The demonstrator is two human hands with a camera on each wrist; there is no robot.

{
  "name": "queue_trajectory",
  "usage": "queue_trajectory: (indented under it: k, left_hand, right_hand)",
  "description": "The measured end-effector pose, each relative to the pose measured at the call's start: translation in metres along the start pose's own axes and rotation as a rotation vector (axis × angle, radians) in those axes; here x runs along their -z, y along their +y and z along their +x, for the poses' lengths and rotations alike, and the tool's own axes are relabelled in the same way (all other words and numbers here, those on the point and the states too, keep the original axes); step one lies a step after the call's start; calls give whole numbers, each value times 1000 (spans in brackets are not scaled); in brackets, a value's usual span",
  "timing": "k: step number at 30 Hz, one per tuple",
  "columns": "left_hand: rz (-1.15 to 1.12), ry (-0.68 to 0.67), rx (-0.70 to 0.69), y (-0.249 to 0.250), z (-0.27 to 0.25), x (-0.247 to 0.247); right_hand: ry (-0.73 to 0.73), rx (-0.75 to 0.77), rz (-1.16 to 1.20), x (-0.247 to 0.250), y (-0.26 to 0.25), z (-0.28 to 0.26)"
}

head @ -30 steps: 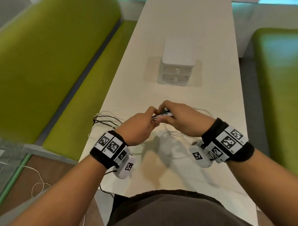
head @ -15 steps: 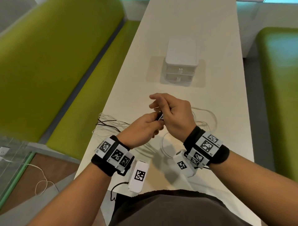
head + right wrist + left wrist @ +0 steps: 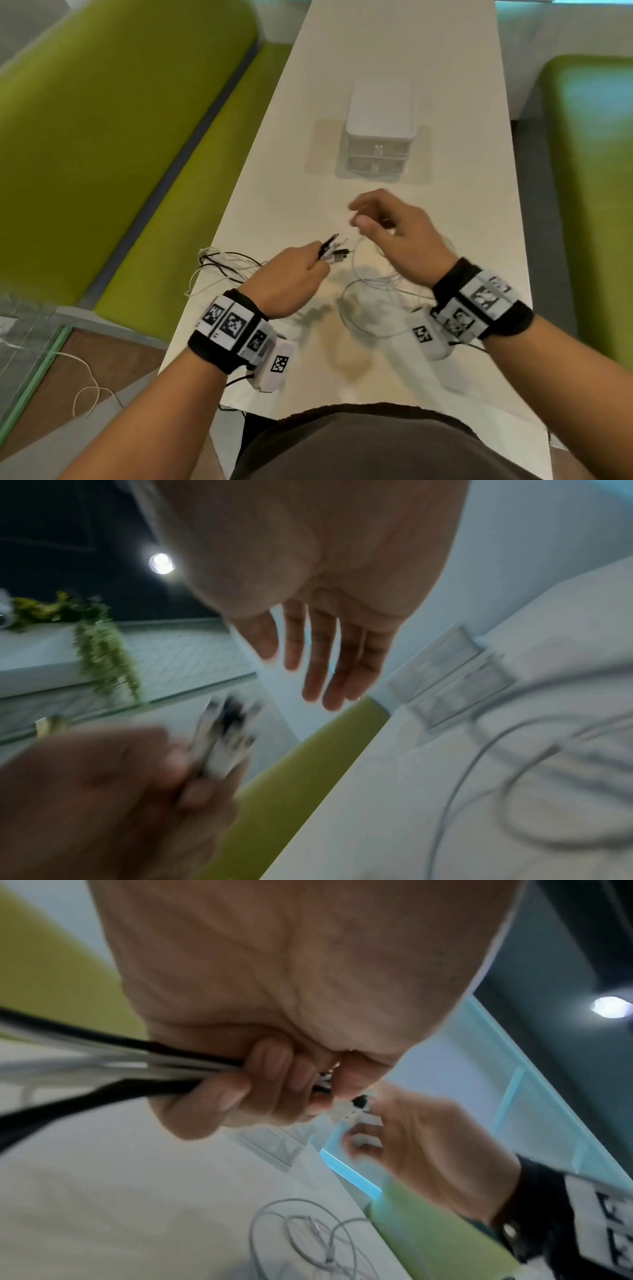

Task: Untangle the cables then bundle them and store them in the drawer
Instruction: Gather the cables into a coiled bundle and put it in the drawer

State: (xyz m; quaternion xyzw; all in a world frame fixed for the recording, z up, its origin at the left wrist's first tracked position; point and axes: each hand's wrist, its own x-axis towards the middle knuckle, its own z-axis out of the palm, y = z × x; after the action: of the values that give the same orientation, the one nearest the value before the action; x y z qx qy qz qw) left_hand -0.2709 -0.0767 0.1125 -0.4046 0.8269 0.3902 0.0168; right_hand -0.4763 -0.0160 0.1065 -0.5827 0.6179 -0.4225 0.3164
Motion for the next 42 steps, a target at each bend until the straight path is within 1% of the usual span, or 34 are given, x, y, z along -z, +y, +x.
queue_trajectory:
  k: [1,4,5,6,7,9,11,13,15,17,18,19,22,23,24,25,27,29,30,31,32,34,36,38,40,42]
  left_hand:
    - [-42,15,35,-5,1,2]
    - [-97,46,95,-15,2,5]
    - [-89,48,95,-17,2,5]
    - [-88,49,93,-18,2,4]
    - [-95,48,92,-19,1,2]
    - [-112,48,96,-19,2,-3]
    - [-114,42,102,-17,2,-8]
    - [-105,35,107,-15,2,-11]
    - [-113,42,92,-15,1,-11]
    - [-141,69,69,-15,1,-9]
    - [-170,95,63,-15,0,-9]
    - [-215,128,59,-16,1,-8]
    - [-429,246,51,-20,3,-6]
    - [-487,275,53,-22,3,-5]
    - [-516,296,52,-22,3,-4]
    - [-526,307,47,-23,4,-3]
    - [-537,319,14,-22,5,-3]
    - [-534,332,-49,-20,7,-3]
    - [-522,337,-82,-18,8,-4]
    - [-513,341,-111,-16,9,-5]
    - [-522,339,-135,-13,10,-7]
    - [-585,318,-154,-8,13,-11]
    - [-708,258,-115,-5,15,-16]
    - [-880,173,-68,-5,13,-21]
    - [-995,113,-49,-6,10,-24]
    - [-1029,92,-25,-8,8,-26]
  right_hand:
    - [-21,-73,-114,14,7,3]
    - [-319,-302,-614,47,32,0]
    - [-378,-359,-765,54,42,-4]
    - [-401,-402,-868,57,52,-10]
    - [-397,-426,-905,58,61,-15]
    - [-355,-414,-831,53,75,-23]
    - [-315,-364,-746,46,82,-28]
    - [-300,-313,-770,43,87,-28]
    - [-332,-267,-856,40,88,-25]
    - [-305,-252,-877,40,80,-20]
    - [-262,-235,-849,40,74,-16]
    - [-190,-194,-789,41,68,-13]
    - [105,15,-511,42,42,-4]
    - [164,72,-446,42,31,-3]
    - [171,89,-395,42,22,-2]
    - [122,71,-356,43,15,-1]
    - [-97,-35,-341,44,2,-1]
    - [-320,-98,-403,42,-11,-2]
    - [-386,-99,-400,39,-17,-3]
    - [-419,-88,-369,34,-22,-3]
    - [-427,-70,-332,29,-26,-4]
    - [-381,-27,-263,20,-29,-2]
    - [-269,1,-182,17,-29,2]
    - [-137,18,-130,16,-25,6]
    - [-83,24,-104,12,-21,9]
    - [-53,22,-66,7,-18,9]
